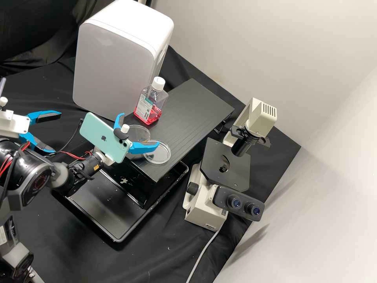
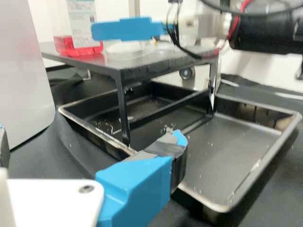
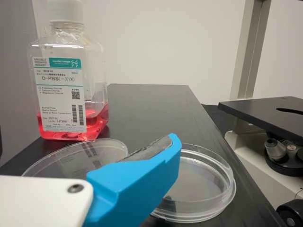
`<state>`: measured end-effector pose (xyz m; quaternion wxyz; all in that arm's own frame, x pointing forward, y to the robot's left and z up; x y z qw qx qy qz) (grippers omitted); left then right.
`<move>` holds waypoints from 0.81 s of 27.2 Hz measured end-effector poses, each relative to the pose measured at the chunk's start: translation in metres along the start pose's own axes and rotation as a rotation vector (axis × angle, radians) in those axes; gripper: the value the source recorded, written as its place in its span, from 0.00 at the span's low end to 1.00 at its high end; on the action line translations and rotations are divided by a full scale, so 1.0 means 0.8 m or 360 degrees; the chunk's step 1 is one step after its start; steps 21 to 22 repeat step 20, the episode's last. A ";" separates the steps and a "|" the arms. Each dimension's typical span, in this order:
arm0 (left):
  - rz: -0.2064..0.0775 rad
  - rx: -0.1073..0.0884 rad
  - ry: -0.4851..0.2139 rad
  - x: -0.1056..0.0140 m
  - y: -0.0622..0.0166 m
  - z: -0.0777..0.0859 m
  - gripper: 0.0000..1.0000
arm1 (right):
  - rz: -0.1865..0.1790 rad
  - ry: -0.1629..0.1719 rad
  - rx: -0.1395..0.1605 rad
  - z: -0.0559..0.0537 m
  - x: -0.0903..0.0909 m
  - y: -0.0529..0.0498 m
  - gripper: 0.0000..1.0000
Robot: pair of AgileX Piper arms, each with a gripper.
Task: Remove the lid from the petri dish
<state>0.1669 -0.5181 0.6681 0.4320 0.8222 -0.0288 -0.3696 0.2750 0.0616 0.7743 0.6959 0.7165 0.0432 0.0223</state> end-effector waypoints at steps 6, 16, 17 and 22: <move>0.0035 -0.0076 0.0018 -0.005 0.0062 -0.006 1.00 | 0.0021 0.0005 -0.0032 -0.002 -0.008 0.005 1.00; 0.0064 -0.0078 0.0017 -0.010 0.0107 -0.006 1.00 | 0.0235 -0.0141 -0.0026 -0.005 -0.027 0.015 1.00; 0.0064 -0.0078 0.0017 -0.010 0.0107 -0.006 1.00 | 0.0255 -0.0127 -0.0026 -0.006 -0.029 0.017 1.00; 0.0064 -0.0078 0.0017 -0.010 0.0107 -0.006 1.00 | 0.0281 -0.0113 -0.0002 -0.004 -0.037 0.022 1.00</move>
